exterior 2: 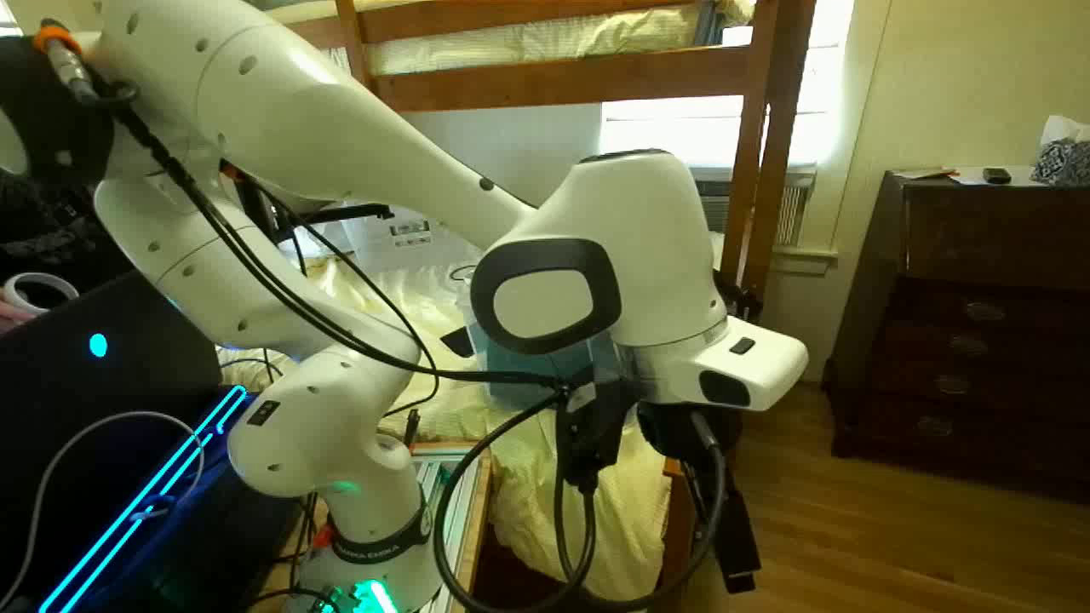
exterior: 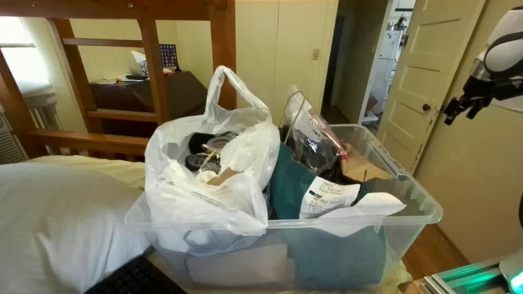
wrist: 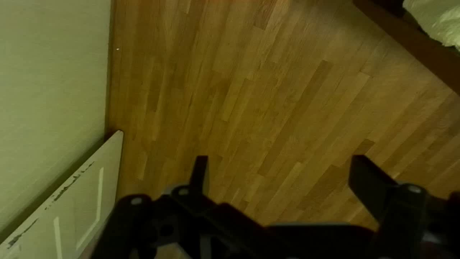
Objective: Move the remote, which is in the plastic, to the bed
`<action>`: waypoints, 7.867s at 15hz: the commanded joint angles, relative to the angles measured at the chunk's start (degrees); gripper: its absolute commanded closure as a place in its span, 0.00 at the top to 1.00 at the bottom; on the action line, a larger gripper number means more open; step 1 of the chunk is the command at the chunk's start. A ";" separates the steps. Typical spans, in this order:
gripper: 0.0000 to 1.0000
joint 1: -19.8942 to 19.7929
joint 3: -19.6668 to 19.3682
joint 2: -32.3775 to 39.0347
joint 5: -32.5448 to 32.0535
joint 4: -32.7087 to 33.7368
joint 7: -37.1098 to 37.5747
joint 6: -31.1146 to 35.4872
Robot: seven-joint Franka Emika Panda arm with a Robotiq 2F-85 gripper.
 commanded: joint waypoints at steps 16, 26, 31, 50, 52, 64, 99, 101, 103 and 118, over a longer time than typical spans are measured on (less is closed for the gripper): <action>1.00 19.50 5.77 -6.79 8.79 7.57 -8.18 -8.05; 1.00 39.02 13.10 -5.06 20.38 23.44 -18.70 -25.66; 1.00 45.05 19.85 3.55 22.48 29.23 -21.53 -23.85; 1.00 46.87 28.97 23.56 20.70 48.46 -19.92 -26.75; 1.00 47.29 31.30 28.94 20.06 54.32 -19.92 -28.52; 1.00 53.57 35.72 51.48 6.96 73.87 -23.09 -28.47; 1.00 74.43 16.61 81.33 2.58 103.57 -4.75 -27.97; 1.00 74.80 15.91 82.56 2.26 105.18 -5.35 -28.35; 1.00 74.93 15.53 83.39 2.33 105.93 -5.37 -27.40; 0.42 74.92 15.04 86.48 2.76 110.08 -6.59 -27.89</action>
